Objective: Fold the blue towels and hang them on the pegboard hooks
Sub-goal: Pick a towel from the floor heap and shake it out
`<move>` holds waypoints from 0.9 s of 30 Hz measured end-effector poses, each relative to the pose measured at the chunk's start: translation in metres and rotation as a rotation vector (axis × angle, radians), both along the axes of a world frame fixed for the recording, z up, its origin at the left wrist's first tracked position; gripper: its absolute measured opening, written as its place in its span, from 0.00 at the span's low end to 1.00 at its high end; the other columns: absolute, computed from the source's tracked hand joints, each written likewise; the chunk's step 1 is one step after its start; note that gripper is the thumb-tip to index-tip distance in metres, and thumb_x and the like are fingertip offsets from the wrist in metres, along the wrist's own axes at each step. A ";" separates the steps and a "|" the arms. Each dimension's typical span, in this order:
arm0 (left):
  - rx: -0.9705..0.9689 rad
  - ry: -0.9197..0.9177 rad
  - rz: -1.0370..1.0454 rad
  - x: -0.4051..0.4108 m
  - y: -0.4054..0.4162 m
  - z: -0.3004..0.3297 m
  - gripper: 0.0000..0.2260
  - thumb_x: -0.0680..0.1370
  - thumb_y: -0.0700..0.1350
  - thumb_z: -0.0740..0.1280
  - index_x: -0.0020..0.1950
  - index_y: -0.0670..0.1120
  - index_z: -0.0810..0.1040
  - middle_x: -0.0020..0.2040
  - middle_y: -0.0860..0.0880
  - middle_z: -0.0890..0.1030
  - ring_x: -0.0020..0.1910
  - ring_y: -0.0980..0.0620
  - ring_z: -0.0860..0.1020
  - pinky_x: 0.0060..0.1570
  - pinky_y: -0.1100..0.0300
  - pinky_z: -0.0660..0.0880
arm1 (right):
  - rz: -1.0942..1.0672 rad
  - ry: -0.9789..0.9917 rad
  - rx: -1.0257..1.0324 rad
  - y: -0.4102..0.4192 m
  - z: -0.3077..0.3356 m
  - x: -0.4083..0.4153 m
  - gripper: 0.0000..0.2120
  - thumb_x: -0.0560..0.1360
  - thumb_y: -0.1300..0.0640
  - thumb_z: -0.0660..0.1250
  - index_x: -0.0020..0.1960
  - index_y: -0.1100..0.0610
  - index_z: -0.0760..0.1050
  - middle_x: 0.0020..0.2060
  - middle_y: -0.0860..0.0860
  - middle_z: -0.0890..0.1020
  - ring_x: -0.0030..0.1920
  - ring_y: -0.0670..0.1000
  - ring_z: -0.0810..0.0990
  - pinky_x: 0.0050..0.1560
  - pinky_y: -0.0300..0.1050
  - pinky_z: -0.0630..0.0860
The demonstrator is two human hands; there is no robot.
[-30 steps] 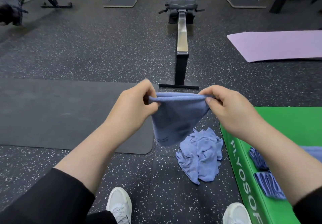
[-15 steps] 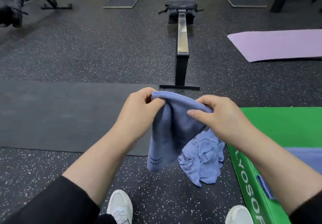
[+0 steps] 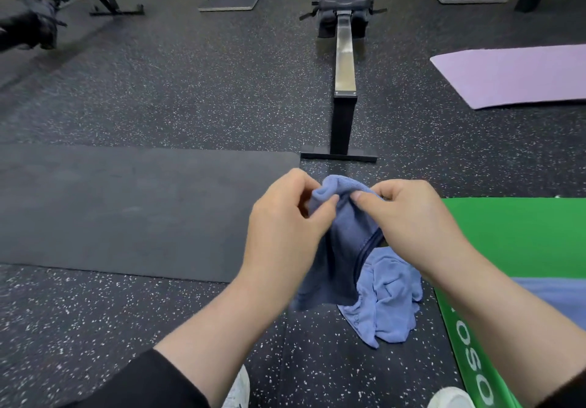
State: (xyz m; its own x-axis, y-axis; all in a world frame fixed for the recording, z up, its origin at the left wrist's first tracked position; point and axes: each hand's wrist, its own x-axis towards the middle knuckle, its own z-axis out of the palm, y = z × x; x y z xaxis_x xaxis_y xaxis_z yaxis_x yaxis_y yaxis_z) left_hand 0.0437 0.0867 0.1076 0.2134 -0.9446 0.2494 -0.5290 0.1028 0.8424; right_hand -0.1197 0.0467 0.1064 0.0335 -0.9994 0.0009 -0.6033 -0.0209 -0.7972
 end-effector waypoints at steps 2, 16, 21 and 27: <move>-0.060 -0.030 -0.031 -0.011 0.001 -0.002 0.09 0.75 0.44 0.74 0.40 0.49 0.75 0.36 0.53 0.76 0.35 0.56 0.72 0.36 0.63 0.70 | -0.014 -0.046 0.003 -0.003 0.002 0.001 0.19 0.76 0.52 0.69 0.34 0.65 0.74 0.22 0.46 0.65 0.25 0.45 0.60 0.25 0.41 0.58; -0.049 0.081 -0.213 -0.032 -0.007 -0.013 0.10 0.76 0.43 0.63 0.45 0.52 0.84 0.45 0.57 0.83 0.47 0.56 0.81 0.51 0.64 0.76 | 0.062 -0.413 0.154 -0.015 -0.002 -0.017 0.07 0.73 0.53 0.69 0.47 0.55 0.83 0.38 0.56 0.85 0.40 0.52 0.79 0.53 0.67 0.78; 0.073 0.102 -0.220 -0.016 -0.021 -0.012 0.13 0.76 0.54 0.65 0.60 0.63 0.73 0.57 0.60 0.79 0.57 0.61 0.78 0.55 0.64 0.73 | 0.134 -0.268 0.059 -0.016 0.004 -0.023 0.10 0.74 0.57 0.63 0.49 0.51 0.83 0.41 0.54 0.86 0.40 0.49 0.78 0.47 0.57 0.78; 0.243 0.057 -0.319 -0.015 -0.022 -0.015 0.08 0.80 0.51 0.68 0.45 0.48 0.75 0.34 0.60 0.76 0.33 0.62 0.71 0.35 0.66 0.67 | 0.324 -0.327 0.116 -0.008 0.024 -0.030 0.05 0.78 0.56 0.69 0.54 0.50 0.81 0.46 0.44 0.87 0.46 0.42 0.83 0.52 0.41 0.77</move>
